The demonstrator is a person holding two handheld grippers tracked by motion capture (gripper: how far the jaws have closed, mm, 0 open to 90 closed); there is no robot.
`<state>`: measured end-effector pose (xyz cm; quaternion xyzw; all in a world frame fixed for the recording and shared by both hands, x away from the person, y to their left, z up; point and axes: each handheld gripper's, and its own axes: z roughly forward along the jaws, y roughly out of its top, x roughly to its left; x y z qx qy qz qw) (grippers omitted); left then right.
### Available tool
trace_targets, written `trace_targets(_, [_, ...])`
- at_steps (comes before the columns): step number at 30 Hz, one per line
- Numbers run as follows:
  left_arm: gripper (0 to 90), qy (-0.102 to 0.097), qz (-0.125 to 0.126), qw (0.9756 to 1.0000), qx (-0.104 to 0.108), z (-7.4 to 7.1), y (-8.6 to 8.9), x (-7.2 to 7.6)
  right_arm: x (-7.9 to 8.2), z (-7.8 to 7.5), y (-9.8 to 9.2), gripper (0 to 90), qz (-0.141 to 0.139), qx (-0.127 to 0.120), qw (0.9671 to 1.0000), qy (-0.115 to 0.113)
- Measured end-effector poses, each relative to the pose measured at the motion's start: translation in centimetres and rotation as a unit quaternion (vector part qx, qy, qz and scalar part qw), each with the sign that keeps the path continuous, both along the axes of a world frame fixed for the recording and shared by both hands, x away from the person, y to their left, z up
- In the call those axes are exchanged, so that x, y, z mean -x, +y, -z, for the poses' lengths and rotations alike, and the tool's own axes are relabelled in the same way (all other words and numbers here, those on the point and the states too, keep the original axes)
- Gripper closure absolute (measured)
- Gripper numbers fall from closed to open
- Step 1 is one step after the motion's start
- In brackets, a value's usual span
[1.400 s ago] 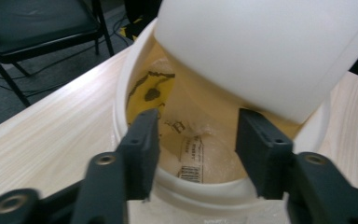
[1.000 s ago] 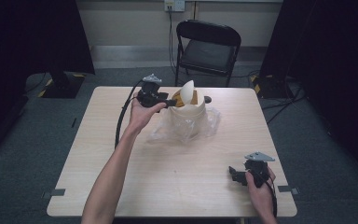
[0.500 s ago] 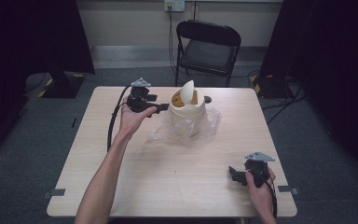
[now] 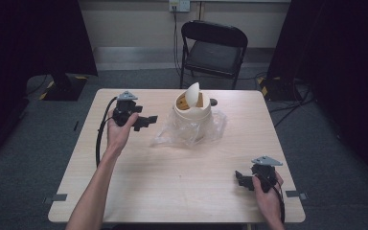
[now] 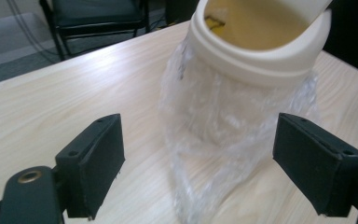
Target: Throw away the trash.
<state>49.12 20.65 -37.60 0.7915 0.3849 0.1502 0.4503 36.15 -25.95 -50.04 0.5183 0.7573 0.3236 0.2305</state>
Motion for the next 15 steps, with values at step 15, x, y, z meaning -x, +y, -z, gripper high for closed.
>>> trace_targets(15, [17.1, 0.042, -0.047, 0.9974, -0.034, 6.1, 4.3, 6.3, 0.0, 0.0, 0.0, 9.2, 0.0, 0.0, 1.0, 0.0])
